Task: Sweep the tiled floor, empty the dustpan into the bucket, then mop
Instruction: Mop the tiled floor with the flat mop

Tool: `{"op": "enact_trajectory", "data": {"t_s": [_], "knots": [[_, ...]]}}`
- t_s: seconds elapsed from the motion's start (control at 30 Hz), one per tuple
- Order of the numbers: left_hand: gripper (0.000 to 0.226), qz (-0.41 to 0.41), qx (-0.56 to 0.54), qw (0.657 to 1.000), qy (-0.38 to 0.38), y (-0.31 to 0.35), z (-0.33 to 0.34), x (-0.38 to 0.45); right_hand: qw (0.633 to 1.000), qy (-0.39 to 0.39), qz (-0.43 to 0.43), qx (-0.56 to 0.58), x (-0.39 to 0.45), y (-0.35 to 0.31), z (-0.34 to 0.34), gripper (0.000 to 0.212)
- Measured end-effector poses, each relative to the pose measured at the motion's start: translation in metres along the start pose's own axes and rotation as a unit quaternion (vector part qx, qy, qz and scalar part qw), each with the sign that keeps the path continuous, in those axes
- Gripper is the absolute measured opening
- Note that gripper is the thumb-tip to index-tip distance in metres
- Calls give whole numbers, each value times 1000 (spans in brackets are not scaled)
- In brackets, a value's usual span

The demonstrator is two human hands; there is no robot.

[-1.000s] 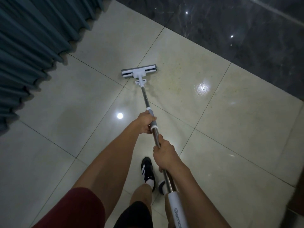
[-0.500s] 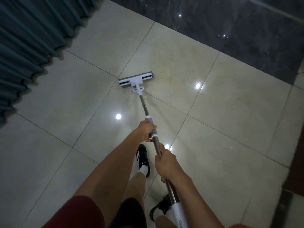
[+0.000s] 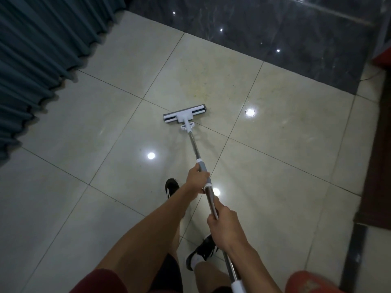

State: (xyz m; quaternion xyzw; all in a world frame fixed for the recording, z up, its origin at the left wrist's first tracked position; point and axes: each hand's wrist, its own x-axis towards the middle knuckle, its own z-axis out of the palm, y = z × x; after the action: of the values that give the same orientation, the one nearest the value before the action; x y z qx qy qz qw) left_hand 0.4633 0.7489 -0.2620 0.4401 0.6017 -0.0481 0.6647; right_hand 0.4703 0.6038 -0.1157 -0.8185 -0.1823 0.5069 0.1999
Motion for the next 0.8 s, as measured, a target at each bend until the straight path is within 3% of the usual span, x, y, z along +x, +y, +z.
{"op": "enact_trajectory", "data": {"t_s": [0.23,0.43,0.8], "knots": [[42,-12,-9,1000,-14,-2,14,-1,1000,11,11,20,0,7,-5,58],[14,-15,-7,1000,-13,24,1,29,1000,23,9,9,32,-17,-9,52],[11,-16,-28,999,0,95,-25,95,998,42,30,36,108,-93,-15,51]]}}
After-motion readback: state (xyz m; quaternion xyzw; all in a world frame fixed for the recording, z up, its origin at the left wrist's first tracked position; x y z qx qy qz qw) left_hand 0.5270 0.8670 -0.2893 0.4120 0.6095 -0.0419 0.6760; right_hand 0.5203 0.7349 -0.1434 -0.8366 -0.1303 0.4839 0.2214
